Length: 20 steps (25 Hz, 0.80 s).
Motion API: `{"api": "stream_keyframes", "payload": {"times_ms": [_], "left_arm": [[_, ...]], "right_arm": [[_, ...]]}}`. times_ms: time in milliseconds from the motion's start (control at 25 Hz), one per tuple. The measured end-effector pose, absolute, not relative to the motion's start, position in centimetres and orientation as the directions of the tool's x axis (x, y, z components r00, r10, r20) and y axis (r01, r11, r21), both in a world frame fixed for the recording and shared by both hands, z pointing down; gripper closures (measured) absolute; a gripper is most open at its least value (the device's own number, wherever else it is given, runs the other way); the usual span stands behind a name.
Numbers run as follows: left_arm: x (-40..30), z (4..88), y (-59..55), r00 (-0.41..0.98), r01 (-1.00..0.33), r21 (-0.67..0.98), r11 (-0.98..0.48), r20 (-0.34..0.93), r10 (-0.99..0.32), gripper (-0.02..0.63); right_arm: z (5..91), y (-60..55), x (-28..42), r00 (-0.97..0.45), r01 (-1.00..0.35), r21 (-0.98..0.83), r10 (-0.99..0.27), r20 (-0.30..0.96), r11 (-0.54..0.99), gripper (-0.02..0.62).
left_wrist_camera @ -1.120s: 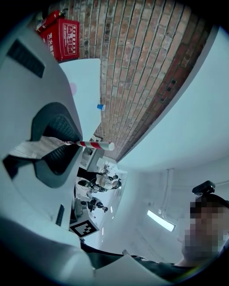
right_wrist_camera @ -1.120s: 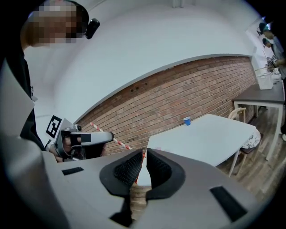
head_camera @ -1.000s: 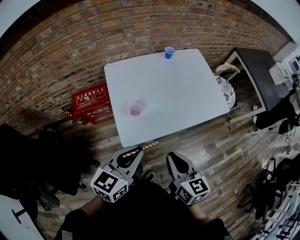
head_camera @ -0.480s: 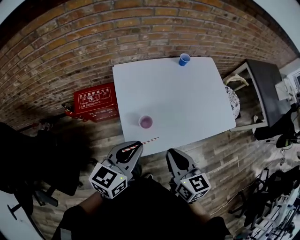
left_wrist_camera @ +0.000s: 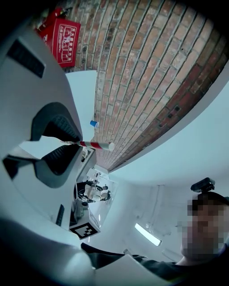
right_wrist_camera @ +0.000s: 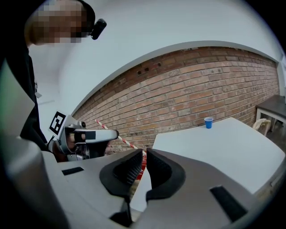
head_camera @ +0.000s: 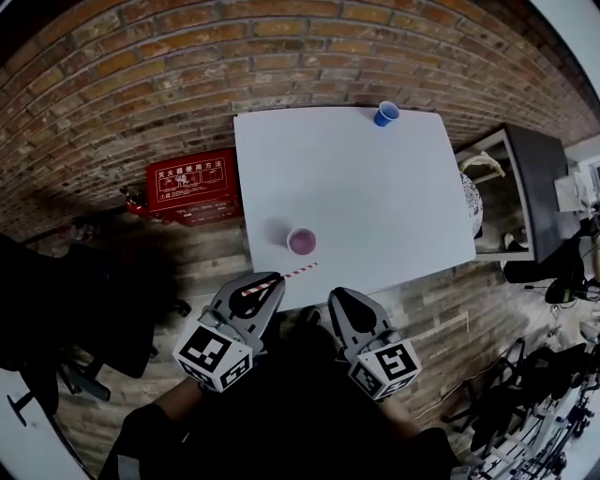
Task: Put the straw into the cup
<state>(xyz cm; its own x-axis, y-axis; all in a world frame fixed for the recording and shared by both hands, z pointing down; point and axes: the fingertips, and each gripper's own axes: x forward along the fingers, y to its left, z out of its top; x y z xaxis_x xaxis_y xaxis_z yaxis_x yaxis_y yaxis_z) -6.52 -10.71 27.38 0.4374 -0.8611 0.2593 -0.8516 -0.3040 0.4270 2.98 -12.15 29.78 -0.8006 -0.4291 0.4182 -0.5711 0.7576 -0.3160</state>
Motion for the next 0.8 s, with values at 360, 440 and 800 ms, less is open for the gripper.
{"api": "stream_keyframes", "payload": {"times_ms": [360,440,800], "left_arm": [[-7.1,27.4,-10.9,0.303,-0.897,0.406,-0.176,0.273,-0.913,0.568],[-6.9,26.8,-11.1,0.272,-0.905,0.397,-0.151,0.268,-0.924,0.568],[-7.2,28.0,-12.2,0.169,-0.920,0.391,-0.037,0.311,-0.935,0.568]], "right_arm": [[29.8,-13.9,2.3,-0.864,-0.462,-0.336,-0.330,0.381,0.821,0.546],[29.4,-14.5,2.2,-0.874,-0.439,-0.336,-0.310,0.374,0.834,0.546],[29.3,-16.6,1.8,-0.908,-0.349,-0.371,-0.213,0.361,0.860,0.545]]}}
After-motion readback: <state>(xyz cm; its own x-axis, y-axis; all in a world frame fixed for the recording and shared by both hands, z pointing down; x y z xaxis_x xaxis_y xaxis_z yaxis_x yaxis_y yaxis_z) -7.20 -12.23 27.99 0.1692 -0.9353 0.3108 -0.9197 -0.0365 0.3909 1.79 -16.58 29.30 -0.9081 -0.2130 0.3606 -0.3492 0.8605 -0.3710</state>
